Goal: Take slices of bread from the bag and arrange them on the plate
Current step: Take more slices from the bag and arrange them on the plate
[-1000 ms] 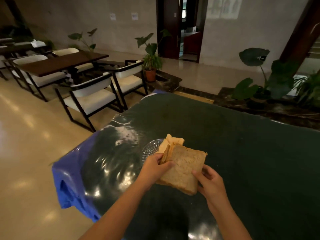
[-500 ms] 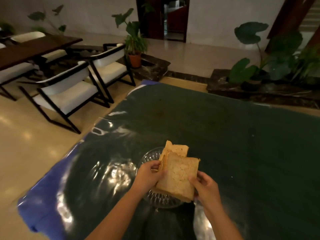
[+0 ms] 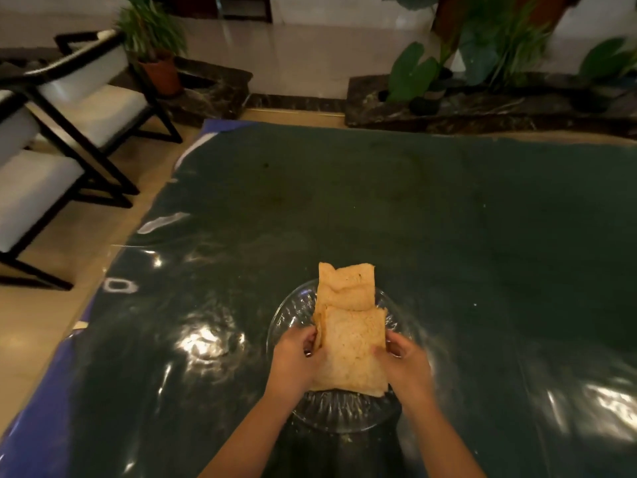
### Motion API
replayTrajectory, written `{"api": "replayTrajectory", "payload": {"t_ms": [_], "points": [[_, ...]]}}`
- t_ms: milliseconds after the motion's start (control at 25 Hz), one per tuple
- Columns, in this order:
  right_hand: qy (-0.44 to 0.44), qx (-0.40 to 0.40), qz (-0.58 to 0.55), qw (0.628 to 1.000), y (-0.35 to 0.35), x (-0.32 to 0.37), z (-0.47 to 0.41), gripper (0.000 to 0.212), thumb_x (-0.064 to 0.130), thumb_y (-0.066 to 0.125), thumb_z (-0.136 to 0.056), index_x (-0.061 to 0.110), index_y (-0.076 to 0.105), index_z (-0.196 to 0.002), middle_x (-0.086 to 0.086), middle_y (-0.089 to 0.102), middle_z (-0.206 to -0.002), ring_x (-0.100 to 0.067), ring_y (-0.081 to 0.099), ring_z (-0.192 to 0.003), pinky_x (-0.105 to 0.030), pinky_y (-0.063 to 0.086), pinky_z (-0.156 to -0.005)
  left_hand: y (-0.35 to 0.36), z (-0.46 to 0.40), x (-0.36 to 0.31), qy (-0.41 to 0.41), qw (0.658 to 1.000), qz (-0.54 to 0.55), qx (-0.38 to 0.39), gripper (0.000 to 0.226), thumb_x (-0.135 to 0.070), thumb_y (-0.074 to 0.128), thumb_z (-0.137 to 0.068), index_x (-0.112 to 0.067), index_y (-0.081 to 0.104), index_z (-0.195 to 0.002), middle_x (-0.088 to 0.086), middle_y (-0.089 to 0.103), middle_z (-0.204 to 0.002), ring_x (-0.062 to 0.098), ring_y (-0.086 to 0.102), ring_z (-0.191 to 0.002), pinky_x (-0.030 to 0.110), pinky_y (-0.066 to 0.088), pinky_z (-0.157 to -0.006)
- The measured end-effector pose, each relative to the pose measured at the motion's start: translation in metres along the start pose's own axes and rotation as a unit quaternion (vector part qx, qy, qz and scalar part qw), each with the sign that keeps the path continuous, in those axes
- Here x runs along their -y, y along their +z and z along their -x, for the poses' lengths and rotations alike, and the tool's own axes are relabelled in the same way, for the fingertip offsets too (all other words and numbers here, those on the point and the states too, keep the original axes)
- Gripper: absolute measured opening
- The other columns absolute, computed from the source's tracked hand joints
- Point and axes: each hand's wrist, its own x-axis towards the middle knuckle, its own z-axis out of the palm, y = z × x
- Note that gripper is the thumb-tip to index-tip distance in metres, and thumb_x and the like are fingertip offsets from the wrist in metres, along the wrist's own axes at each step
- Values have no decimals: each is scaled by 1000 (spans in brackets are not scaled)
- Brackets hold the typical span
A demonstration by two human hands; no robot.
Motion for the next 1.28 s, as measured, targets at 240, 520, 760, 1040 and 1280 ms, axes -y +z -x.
{"api": "replayTrajectory", "payload": {"t_ms": [240,520,760,1040,1280], "points": [[-65,-43,84,993,12,2,-2,27,17,66,-79,19,65,-106,7,66,-89,2,54,-69,-17,43,-59,-1,-9,11,19,999,-6,-48,34,-13,71,-76,-15,63,-109,-3,60,-103,13,61,-86,32,55,-81],[-104,-124,112,980,18,-6,12,16,21,67,-78,19,64,-94,2,68,-91,-11,63,-78,-28,52,-68,8,5,9,41,988,-86,-119,21,-27,67,-81,-16,68,-99,-5,62,-101,9,56,-91,25,51,-76],[-132,-147,80,977,23,-6,17,14,17,67,-78,19,65,-92,4,69,-89,-10,62,-79,-22,48,-66,13,5,7,3,989,-45,-142,23,-23,73,-76,-13,71,-96,2,62,-102,13,54,-99,19,40,-79],[-138,-115,33,983,13,2,32,17,17,69,-76,24,64,-92,16,65,-82,1,61,-69,-8,46,-56,2,24,-2,5,991,66,-113,20,-17,72,-76,-30,58,-76,-12,64,-76,-3,60,-68,9,48,-61],[-80,-59,-7,995,5,-23,49,16,13,69,-75,25,66,-86,11,67,-80,-2,63,-70,-11,47,-57,-3,44,23,-38,994,78,-71,21,-15,73,-75,-31,60,-72,-8,64,-71,-8,59,-67,8,48,-58]]}}
